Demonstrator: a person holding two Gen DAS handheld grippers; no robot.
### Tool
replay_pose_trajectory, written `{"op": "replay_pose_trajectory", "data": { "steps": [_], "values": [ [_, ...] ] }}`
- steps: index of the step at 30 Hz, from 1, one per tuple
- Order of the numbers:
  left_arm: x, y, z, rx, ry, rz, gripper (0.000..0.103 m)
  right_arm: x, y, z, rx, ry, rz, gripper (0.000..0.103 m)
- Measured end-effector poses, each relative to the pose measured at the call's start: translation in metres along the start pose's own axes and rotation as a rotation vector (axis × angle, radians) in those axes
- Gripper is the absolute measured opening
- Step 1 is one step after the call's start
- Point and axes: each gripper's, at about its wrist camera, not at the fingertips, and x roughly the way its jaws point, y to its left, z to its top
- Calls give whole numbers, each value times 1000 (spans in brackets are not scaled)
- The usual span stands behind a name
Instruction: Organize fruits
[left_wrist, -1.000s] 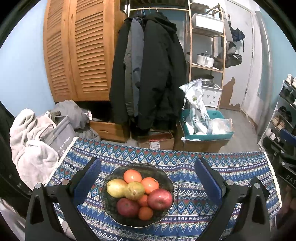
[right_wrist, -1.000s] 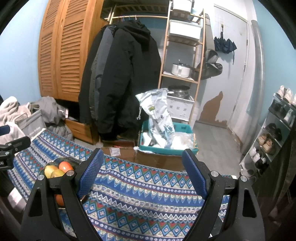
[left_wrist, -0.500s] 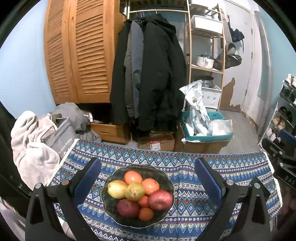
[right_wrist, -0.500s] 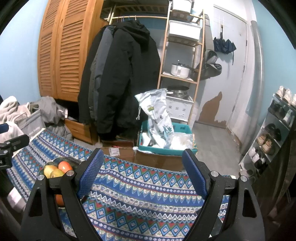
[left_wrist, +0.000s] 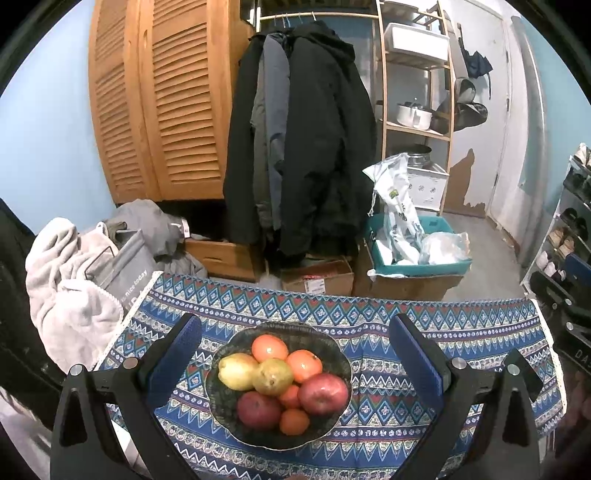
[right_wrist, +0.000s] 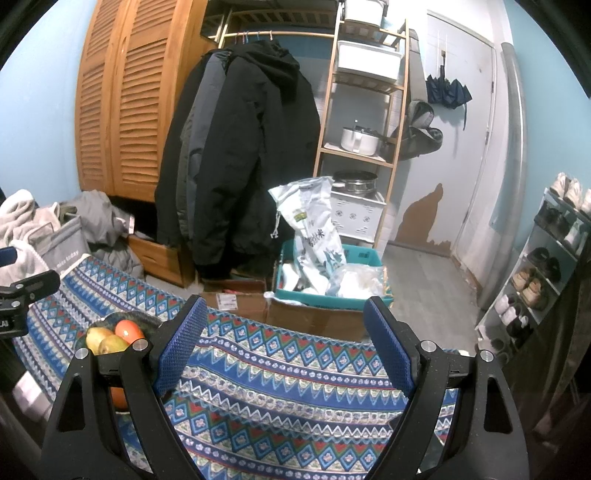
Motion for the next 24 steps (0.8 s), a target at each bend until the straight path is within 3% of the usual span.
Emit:
{"op": "replay_pose_trajectory", "data": {
  "steps": [24],
  "values": [
    [-2,0,-2,-4,2,-2,102,0,1,1,-2,1,0,85]
  ]
}}
